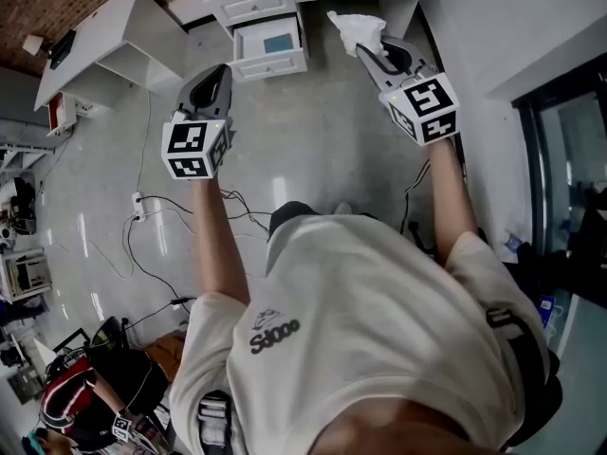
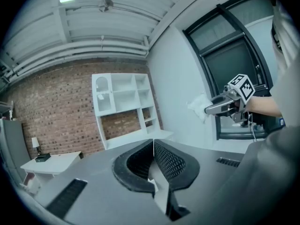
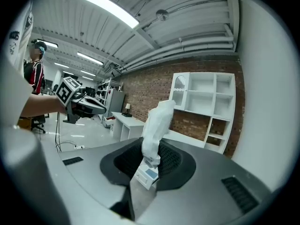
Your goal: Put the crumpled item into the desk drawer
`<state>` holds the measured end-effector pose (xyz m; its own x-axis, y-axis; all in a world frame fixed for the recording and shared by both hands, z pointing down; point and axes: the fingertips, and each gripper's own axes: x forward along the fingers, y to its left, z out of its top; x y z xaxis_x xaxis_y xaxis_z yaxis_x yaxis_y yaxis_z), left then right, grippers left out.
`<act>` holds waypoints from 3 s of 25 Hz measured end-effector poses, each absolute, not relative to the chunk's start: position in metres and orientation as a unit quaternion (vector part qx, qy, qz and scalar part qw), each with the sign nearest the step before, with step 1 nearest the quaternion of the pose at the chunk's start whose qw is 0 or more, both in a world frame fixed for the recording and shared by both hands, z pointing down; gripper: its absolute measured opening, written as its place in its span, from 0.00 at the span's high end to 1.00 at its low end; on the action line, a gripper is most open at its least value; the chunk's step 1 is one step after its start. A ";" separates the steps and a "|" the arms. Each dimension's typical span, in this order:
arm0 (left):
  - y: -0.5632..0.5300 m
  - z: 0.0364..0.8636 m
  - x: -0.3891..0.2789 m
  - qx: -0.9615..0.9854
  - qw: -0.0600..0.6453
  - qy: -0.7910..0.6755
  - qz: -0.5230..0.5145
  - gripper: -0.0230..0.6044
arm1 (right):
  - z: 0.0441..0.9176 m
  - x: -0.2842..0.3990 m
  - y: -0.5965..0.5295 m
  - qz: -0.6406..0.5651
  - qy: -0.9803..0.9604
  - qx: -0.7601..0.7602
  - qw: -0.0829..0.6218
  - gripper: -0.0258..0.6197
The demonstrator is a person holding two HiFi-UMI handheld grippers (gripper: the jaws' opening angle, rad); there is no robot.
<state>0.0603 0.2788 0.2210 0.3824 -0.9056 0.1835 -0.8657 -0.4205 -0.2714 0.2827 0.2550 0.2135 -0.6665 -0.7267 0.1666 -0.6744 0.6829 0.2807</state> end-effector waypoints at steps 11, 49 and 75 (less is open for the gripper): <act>0.241 0.228 0.047 -0.824 0.055 0.546 -0.145 0.93 | 0.223 0.282 0.215 -0.082 -0.905 0.391 0.144 0.86; -0.172 0.311 -0.163 -0.835 -0.014 0.518 -0.186 0.93 | 0.294 0.068 -0.190 -0.024 -0.894 0.385 0.226 0.86; -0.345 0.519 -0.227 -0.744 -0.175 0.606 -0.222 0.93 | 0.526 -0.041 -0.446 0.074 -0.928 0.209 0.299 0.86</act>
<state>-0.2273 -0.3449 0.5189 0.1668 -0.8239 0.5416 -0.9789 -0.2040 -0.0088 -0.0415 -0.4464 0.5261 -0.7340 -0.3443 0.5854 -0.4326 0.9015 -0.0122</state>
